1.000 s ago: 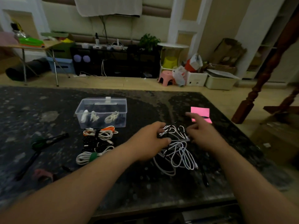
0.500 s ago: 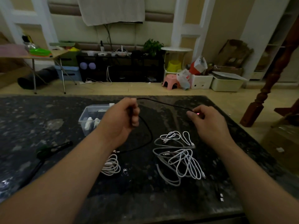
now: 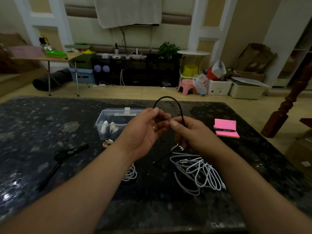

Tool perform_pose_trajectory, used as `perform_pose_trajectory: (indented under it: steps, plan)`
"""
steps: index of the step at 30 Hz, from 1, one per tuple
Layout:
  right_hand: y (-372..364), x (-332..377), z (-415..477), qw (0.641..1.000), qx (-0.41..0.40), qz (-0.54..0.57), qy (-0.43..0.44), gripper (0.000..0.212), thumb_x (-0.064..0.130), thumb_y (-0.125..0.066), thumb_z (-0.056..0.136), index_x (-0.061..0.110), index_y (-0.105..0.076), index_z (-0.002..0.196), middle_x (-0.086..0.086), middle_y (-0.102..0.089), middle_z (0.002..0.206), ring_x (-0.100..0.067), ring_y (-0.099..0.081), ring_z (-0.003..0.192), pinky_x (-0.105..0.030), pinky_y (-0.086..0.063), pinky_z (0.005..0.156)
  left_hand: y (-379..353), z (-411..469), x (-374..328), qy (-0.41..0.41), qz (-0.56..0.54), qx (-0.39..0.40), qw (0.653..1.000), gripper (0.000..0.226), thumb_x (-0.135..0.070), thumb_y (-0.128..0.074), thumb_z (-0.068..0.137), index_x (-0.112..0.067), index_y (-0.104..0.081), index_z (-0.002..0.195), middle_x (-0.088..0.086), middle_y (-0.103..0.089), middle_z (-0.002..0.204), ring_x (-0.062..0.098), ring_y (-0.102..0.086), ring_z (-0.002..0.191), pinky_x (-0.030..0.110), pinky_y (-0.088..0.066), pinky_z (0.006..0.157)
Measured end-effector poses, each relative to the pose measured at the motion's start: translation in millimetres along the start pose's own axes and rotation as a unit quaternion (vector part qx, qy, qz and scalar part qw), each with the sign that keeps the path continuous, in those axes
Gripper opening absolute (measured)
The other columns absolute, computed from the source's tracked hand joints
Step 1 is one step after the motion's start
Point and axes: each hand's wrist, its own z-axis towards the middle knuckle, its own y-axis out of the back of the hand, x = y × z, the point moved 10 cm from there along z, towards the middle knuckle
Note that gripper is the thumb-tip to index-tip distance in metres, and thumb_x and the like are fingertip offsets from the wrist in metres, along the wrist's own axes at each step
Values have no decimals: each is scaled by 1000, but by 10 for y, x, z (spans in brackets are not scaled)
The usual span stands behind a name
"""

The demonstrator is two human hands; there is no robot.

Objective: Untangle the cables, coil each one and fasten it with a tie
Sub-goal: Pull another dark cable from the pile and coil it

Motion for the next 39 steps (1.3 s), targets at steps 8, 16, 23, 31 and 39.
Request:
perform_pose_trajectory:
  steps: [8, 16, 23, 31, 39]
  plan:
    - [236, -54, 85, 994, -104, 16, -23, 17, 32, -62, 105, 26, -75, 96, 6, -66, 71, -11, -58, 66, -35, -47, 67, 385, -83, -108, 6, 117, -96, 988, 34, -32, -52, 109, -6, -66, 125, 9, -68, 102, 17, -65, 78, 32, -54, 74]
    - [184, 16, 50, 969, -105, 224, -14, 23, 25, -51, 110, 22, -70, 97, 1, -60, 72, -10, -48, 57, -18, -37, 45, 422, -184, 393, 159, 114, -64, 979, 65, -57, -55, 102, -7, -50, 144, 15, -75, 124, 28, -74, 111, 40, -63, 90]
    - [-342, -42, 14, 961, 21, 273, -43, 19, 28, -53, 105, 17, -68, 100, -2, -55, 72, -13, -43, 57, -22, -30, 47, 585, -148, 271, 136, -69, -119, 981, 47, -27, -60, 106, 0, -48, 142, 22, -69, 132, 34, -69, 120, 44, -61, 95]
    - [-650, -186, -16, 972, 60, 199, -113, 23, 22, -49, 108, 10, -66, 98, -3, -57, 67, -11, -42, 51, -19, -27, 41, 895, -96, -224, 11, 40, -173, 984, 32, -23, -44, 113, 1, -62, 123, 5, -60, 78, 17, -58, 67, 32, -58, 61]
    - [-927, -243, -29, 981, 17, 151, -122, 28, 28, -59, 106, 14, -65, 83, -3, -57, 60, -9, -44, 42, -18, -30, 38, 464, -226, 119, 27, 121, -83, 989, 50, -43, -39, 113, -3, -65, 128, 21, -75, 121, 23, -76, 90, 36, -60, 80]
